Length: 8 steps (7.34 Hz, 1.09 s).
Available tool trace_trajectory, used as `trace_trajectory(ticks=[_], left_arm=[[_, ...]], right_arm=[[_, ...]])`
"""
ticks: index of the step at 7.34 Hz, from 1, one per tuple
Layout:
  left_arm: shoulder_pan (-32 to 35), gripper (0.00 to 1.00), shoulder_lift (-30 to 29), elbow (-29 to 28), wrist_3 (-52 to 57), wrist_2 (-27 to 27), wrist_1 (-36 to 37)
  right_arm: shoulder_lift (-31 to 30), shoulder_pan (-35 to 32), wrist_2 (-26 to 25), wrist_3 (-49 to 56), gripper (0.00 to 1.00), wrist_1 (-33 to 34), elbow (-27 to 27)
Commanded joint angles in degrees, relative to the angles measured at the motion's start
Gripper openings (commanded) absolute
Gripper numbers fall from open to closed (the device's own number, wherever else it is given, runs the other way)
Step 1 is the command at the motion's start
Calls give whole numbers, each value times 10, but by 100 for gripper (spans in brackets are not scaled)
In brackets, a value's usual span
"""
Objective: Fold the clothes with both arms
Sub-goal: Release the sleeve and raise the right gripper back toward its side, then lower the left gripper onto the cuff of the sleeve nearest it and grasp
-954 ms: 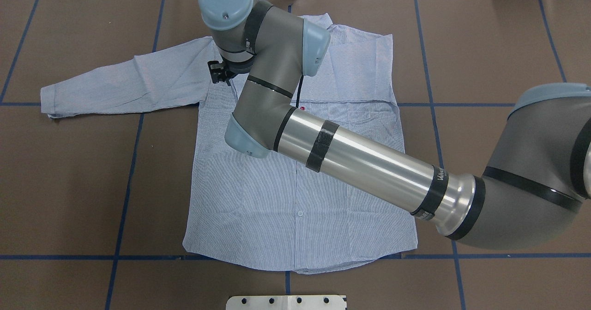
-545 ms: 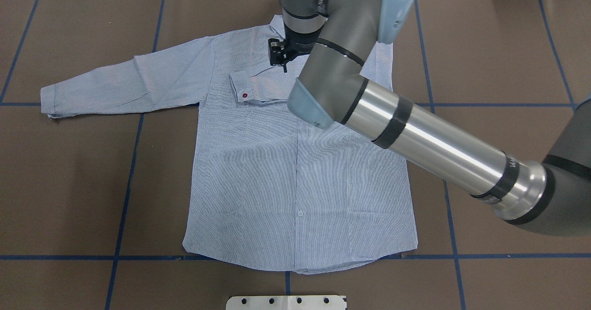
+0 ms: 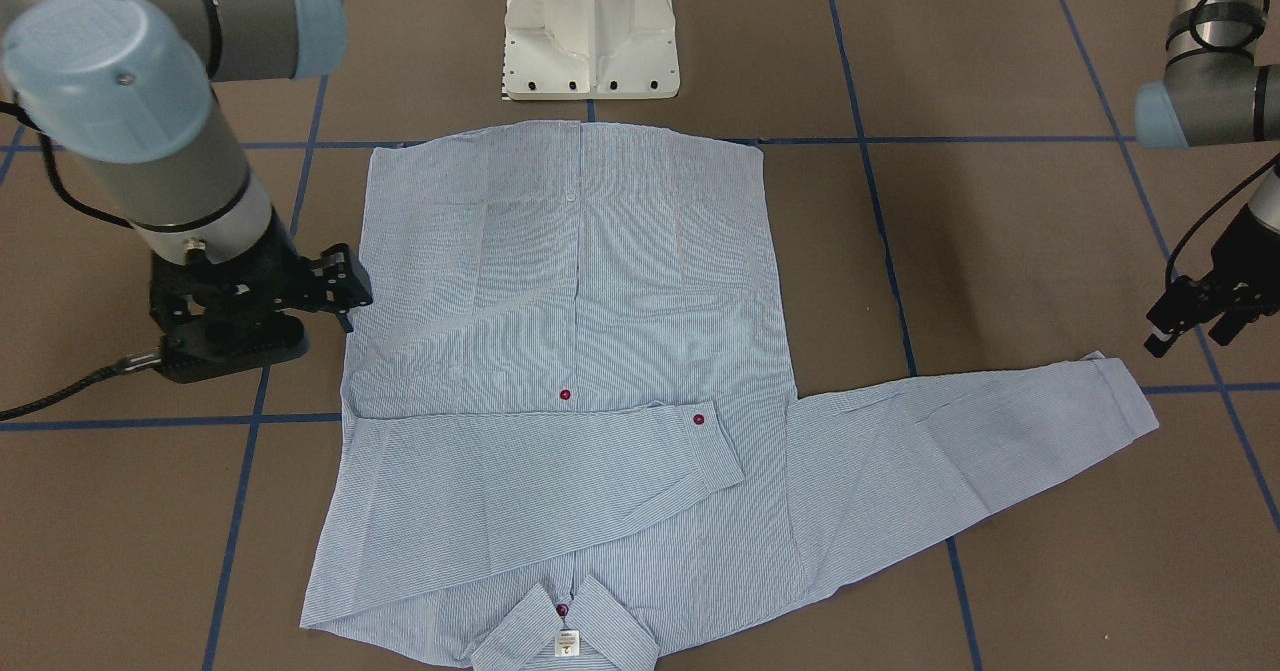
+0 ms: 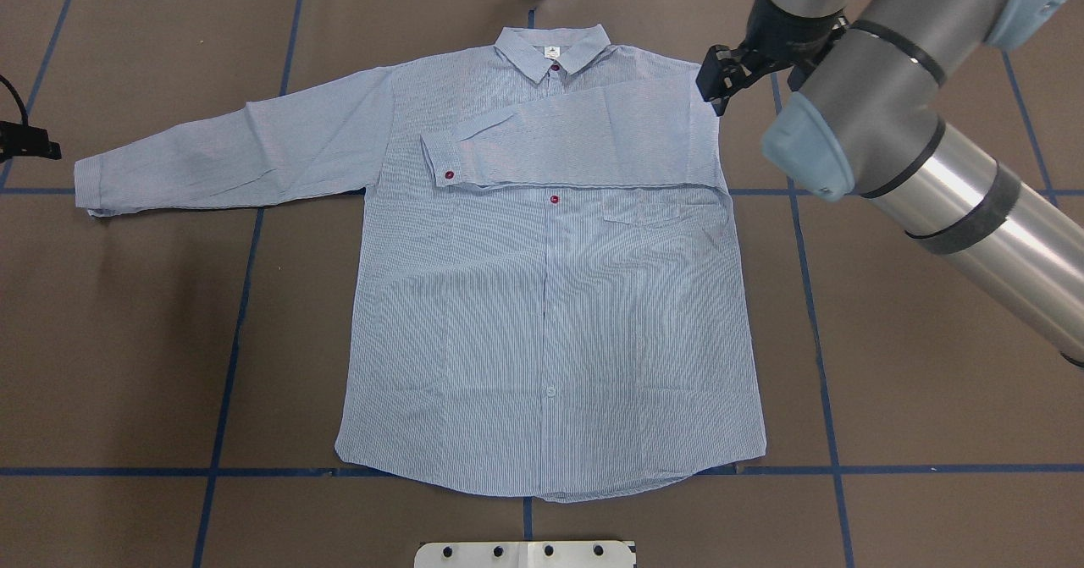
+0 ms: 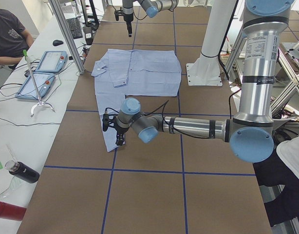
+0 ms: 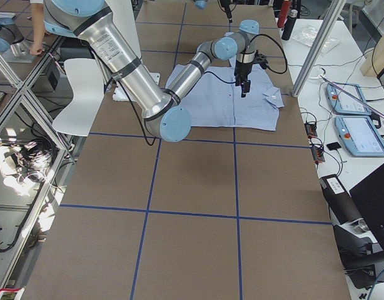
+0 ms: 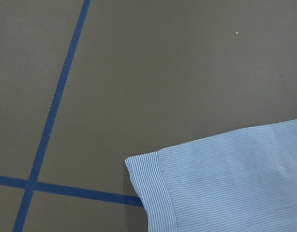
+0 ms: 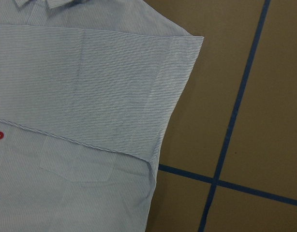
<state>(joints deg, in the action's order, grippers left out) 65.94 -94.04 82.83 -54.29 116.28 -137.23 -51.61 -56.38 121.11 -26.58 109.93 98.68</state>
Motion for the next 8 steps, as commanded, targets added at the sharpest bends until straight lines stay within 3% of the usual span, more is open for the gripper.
trace_trajectory(ticks=[1,5,8], left_arm=[[-21,87,-31,-71,-6,-31,-37],[-48,60,-33,-87,-5,-31,-49],[-49,56,-33,-91,-8,-30,-49]], right_arm=[[-47,-36,39,54,100,3,27],[-61,-44,50,80,100,3,27],[-60,-43,48,80,100,3,27]])
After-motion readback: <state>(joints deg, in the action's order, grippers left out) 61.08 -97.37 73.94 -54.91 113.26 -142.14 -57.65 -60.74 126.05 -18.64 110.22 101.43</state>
